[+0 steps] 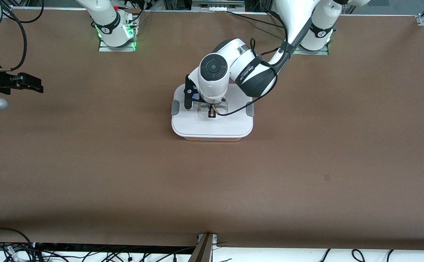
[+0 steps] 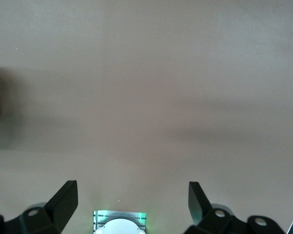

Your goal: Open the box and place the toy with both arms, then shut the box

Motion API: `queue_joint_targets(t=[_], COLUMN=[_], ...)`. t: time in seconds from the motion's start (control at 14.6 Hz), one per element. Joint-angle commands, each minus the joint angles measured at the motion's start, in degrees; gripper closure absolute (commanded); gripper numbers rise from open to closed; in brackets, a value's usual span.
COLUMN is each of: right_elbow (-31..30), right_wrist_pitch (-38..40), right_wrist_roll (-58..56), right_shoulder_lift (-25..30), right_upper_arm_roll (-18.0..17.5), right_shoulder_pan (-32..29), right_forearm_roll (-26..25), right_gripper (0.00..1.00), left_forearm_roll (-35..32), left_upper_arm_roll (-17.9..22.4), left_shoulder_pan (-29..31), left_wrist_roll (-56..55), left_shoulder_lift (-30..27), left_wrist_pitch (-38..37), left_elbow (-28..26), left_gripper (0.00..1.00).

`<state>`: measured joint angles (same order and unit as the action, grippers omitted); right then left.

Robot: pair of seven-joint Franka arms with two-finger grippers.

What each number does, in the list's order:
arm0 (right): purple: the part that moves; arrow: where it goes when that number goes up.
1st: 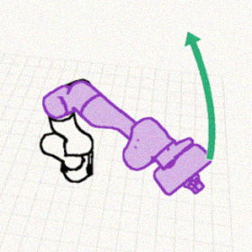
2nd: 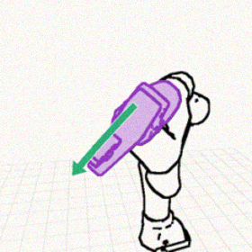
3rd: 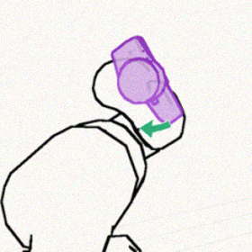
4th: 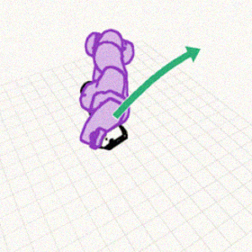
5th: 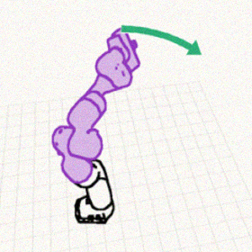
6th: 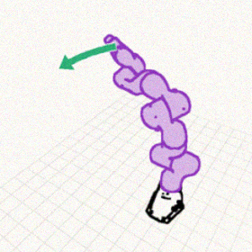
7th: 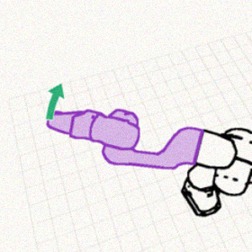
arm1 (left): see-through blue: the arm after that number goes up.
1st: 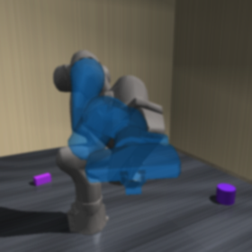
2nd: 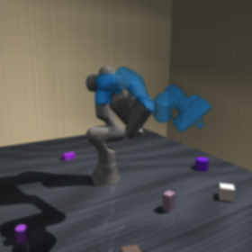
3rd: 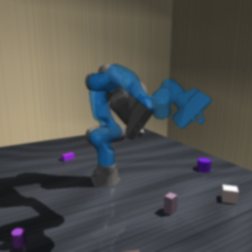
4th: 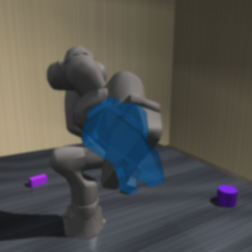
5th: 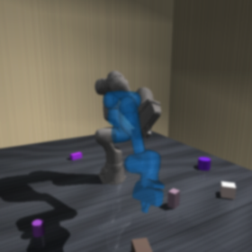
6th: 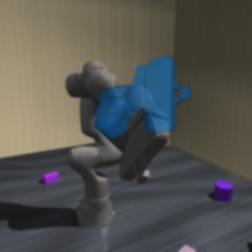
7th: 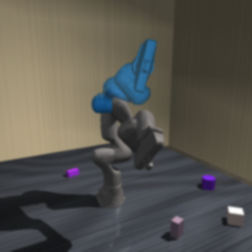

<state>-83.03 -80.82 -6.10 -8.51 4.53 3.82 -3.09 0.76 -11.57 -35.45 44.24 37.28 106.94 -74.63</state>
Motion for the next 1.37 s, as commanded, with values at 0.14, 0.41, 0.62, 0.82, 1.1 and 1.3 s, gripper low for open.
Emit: queue_joint_targets(t=[0.14,0.41,0.62,0.82,1.1,1.3], right_elbow=[0.85,0.94,0.94,0.94,1.65,1.73], right_wrist_pitch=[-0.39,-1.71,-1.71,-1.71,-1.62,-1.71], right_wrist_roll=[-0.66,-0.66,-0.66,-0.66,-0.32,-0.57], right_shoulder_lift=[-0.27,-0.45,-0.36,-0.36,-0.63,-0.71], right_upper_arm_roll=[0.74,0.92,0.92,0.92,0.83,0.83], right_shoulder_pan=[-0.31,-1.19,-1.19,-1.1,-1.19,-1.19], right_forearm_roll=[0.98,1.07,0.98,0.98,0.9,0.9], right_gripper=[0.0,0.0,0.0,0.0,0.0,0.0], left_forearm_roll=[-0.76,-3.47,-3.74,-3.13,-0.06,0.73], left_upper_arm_roll=[1.46,5.23,10.41,14.3,13.77,13.6], left_shoulder_pan=[3.1,5.39,5.83,7.49,17.41,23.31], left_wrist_roll=[-1.78,-3.98,-4.78,-8.09,-27.93,-36.49], left_shoulder_lift=[-5.82,-7.83,-11.78,-18.35,-31.72,-38.66], left_wrist_pitch=[-9.71,-16.14,-20.08,-23.09,-13.71,-6.16], left_elbow=[1.41,6.51,6.69,4.36,-11.56,-22.62], left_gripper=[0.0,0.0,0.0,0.0,0.0,0.0])
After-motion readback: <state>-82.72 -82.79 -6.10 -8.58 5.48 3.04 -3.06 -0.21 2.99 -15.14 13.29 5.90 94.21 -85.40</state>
